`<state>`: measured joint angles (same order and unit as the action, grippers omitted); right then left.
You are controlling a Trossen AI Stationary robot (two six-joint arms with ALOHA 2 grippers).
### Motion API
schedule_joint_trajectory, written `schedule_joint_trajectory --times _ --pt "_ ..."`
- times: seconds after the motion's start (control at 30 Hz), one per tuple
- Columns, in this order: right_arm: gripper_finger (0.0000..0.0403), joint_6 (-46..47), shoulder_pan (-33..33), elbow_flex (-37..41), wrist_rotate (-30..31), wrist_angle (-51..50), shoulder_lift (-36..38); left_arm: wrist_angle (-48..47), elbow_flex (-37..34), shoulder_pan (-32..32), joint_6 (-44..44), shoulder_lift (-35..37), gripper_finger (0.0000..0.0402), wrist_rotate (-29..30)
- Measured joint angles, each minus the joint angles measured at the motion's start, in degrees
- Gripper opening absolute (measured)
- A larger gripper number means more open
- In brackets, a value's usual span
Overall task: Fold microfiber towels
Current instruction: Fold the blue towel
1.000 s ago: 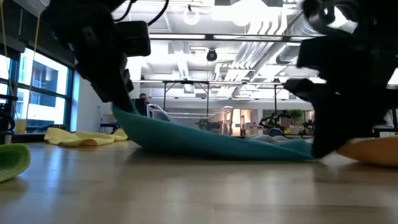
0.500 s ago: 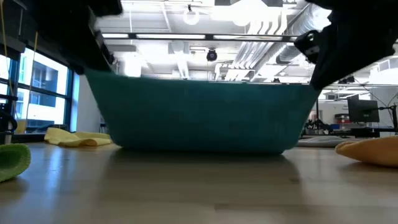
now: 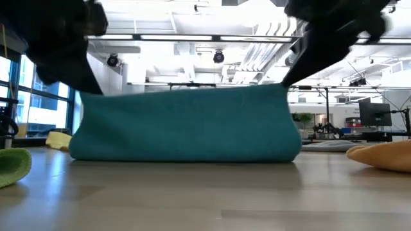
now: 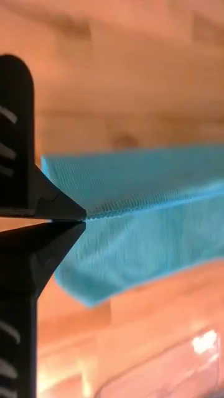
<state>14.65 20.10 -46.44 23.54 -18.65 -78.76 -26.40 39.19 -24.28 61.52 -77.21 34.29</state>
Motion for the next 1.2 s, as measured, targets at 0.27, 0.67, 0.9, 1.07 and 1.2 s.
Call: schedule_joint_trajectory --times 0.27,0.67,0.9,1.07,1.2 --pt "0.0 -1.2 -8.7 0.4 -2.9 -0.2 -2.4 10.1 -6.6 7.1 -4.1 0.0 0.0 -1.5" --pt "0.0 -4.2 -16.3 0.4 -5.7 4.6 -10.2 12.7 -8.5 16.0 -13.1 0.0 0.0002 -2.4" --pt "0.0 -4.6 -18.5 0.4 -6.4 5.2 -11.6 9.7 -8.5 17.4 -15.2 0.0 0.0064 -6.7" --pt "0.0 -4.6 -19.0 0.4 -6.4 5.2 -11.6 3.1 -8.5 17.5 -15.3 1.8 0.0122 -6.8" --pt "0.0 -4.3 -19.0 0.4 -6.4 5.2 -11.6 2.6 -8.5 17.4 -17.4 3.5 0.0135 -8.0"
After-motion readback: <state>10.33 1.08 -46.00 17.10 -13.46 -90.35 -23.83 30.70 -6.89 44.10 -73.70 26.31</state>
